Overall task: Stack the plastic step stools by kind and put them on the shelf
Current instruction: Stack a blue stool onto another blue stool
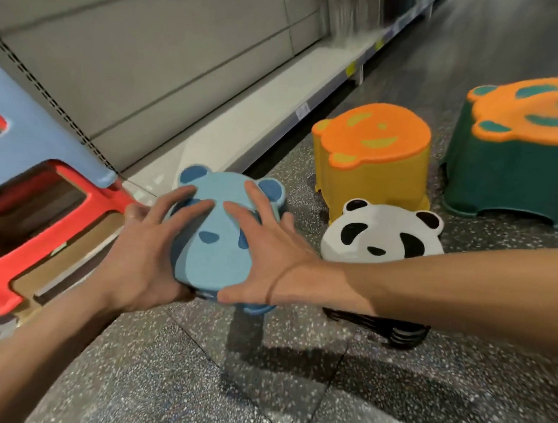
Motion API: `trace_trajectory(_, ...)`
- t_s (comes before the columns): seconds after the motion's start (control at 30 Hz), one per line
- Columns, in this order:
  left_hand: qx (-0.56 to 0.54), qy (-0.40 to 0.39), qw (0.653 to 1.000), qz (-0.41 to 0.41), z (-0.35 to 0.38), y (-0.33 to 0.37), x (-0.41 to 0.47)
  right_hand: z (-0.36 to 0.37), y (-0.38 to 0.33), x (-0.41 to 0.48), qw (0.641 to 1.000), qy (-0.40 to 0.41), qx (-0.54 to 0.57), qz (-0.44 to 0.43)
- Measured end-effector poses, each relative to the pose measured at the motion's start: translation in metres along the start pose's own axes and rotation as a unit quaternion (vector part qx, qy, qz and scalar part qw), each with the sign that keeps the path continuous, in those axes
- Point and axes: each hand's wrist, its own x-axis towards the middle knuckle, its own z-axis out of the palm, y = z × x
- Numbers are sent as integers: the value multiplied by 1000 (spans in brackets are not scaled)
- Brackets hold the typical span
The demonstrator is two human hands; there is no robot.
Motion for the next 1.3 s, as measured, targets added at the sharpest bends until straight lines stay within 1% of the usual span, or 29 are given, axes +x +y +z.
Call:
trace_trajectory(0.07, -15, 31, 999, 21, -14, 16, 16, -28, 4, -10, 999, 32, -27, -3)
trace_trajectory(0.13, -37, 43, 998, 30, -24, 35, 32, -58, 10, -23, 997, 49, -59, 3)
trace_trajectory(0.33, -126, 7, 989, 74, -23, 106, 70, -117, 48, -78, 990, 62, -108, 72)
trace_trajectory(0.47, -140, -16, 981, 134, -7, 151, 93, -135, 77, -117, 982, 36, -127, 138)
trace_trajectory(0.57, -149, -44, 977, 149, 12, 176, 108, -139, 99, -133, 977, 16, -116, 176)
trace_trajectory(0.67, -130, -66, 977, 155, 30, 187, 118, -139, 125, -134, 975, -47, -79, 203)
trace_trajectory(0.73, -84, -78, 980, 162, 41, 189, 119, -136, 141, -132, 974, -99, -56, 198)
trace_trajectory(0.8, -45, -90, 983, 157, 59, 189, 115, -125, 148, -132, 969, -148, -68, 187)
trace_trajectory(0.87, -45, -123, 984, 124, 83, 187, 108, -106, 150, -133, 963, -183, -111, 165)
trace_trajectory(0.93, -47, -156, 980, 116, 108, 182, 103, -88, 154, -131, 952, -224, -155, 143)
trace_trajectory(1.0, -41, -163, 979, 114, 121, 180, 102, -82, 162, -125, 940, -254, -180, 141)
trace_trajectory(1.07, -20, -154, 982, 107, 119, 183, 105, -88, 168, -118, 934, -273, -173, 149)
trace_trajectory(1.1, 0, -150, 982, 114, 116, 186, 106, -92, 171, -117, 934, -279, -169, 148)
trace_trajectory(1.17, 34, -143, 977, 154, 110, 192, 109, -96, 175, -118, 937, -273, -169, 135)
trace_trajectory(1.23, 8, -137, 968, 208, 108, 202, 112, -98, 179, -126, 943, -259, -170, 124)
trace_trajectory(1.3, -49, -121, 959, 251, 108, 228, 112, -104, 182, -136, 943, -248, -182, 130)
